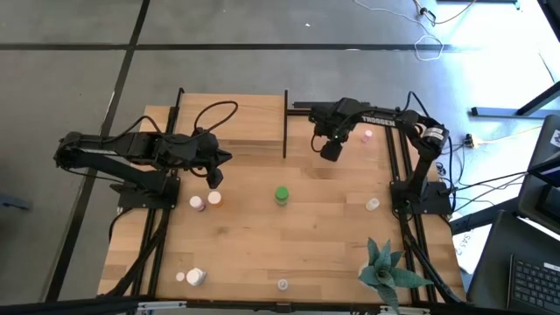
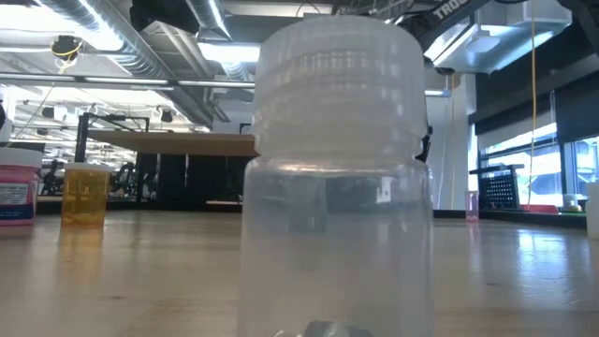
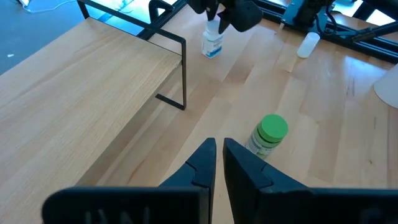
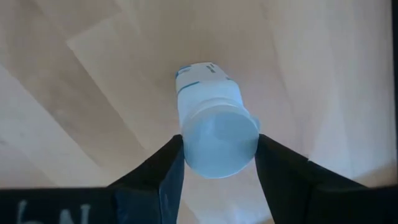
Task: Pick and place medicine bottles onto shelf by color
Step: Put the top white pill bottle on the shelf
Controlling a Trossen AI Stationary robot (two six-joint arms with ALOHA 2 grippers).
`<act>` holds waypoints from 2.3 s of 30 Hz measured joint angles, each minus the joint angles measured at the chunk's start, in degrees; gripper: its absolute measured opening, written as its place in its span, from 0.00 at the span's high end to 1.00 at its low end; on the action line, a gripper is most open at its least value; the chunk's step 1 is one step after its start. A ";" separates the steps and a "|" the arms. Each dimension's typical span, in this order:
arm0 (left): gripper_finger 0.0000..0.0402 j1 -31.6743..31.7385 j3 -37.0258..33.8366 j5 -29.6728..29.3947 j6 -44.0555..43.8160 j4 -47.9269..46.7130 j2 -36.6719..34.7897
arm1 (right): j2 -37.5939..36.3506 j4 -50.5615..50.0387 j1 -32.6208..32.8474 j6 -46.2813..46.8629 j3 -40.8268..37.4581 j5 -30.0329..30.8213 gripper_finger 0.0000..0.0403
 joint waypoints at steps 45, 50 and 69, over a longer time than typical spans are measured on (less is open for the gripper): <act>0.94 0.02 0.00 -8.11 -1.75 0.74 0.02 | 0.00 -6.11 10.30 3.06 49.51 -1.27 0.56; 0.94 0.02 0.00 -9.01 -1.71 0.72 0.02 | 1.49 -0.95 10.30 2.53 49.68 -2.96 0.56; 0.94 0.02 0.00 -9.40 7.27 2.65 0.94 | 4.00 -1.44 11.21 -0.48 49.59 -2.98 0.56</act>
